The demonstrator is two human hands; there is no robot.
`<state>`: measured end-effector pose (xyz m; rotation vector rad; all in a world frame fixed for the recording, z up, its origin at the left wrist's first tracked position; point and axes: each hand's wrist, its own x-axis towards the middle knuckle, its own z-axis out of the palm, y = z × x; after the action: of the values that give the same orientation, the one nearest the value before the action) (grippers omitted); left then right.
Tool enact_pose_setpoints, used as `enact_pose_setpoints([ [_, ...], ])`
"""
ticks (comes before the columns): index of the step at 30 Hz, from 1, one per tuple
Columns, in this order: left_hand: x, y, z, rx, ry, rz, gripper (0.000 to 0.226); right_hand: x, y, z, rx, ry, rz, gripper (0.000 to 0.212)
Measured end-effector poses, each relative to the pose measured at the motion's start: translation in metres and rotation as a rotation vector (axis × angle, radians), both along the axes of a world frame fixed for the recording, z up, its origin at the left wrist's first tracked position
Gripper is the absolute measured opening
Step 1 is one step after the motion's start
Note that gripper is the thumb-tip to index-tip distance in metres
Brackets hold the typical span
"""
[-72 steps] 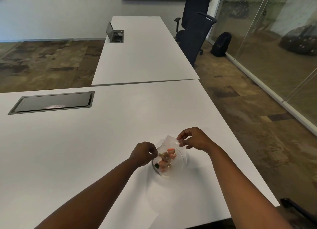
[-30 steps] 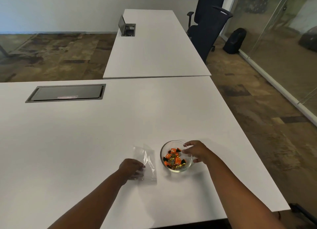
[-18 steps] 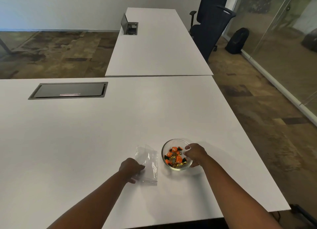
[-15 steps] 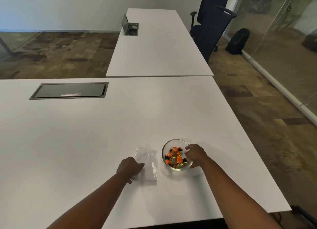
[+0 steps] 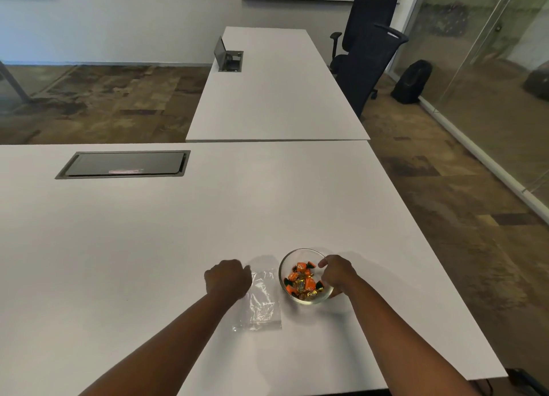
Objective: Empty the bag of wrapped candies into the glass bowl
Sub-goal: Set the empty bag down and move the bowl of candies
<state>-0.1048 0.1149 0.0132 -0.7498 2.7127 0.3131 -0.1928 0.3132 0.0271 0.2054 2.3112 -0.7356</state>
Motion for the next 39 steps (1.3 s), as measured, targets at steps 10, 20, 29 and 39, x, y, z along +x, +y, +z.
enact_pose_setpoints([
  [10,-0.024,0.027,0.022,1.338,-0.010,0.516,0.065,-0.011,-0.007,0.031,-0.205,-0.021,-0.067,0.042],
  [20,-0.038,0.032,0.033,1.543,0.109,0.636,0.060,-0.010,-0.013,0.038,-0.547,-0.195,-0.316,0.040],
  [29,-0.066,0.025,0.035,1.577,0.149,0.706,0.059,-0.029,-0.029,0.035,-0.633,-0.079,-0.403,0.042],
  [39,-0.118,0.009,0.033,1.617,0.261,0.787,0.059,-0.074,-0.059,0.033,-0.699,0.009,-0.531,0.039],
])
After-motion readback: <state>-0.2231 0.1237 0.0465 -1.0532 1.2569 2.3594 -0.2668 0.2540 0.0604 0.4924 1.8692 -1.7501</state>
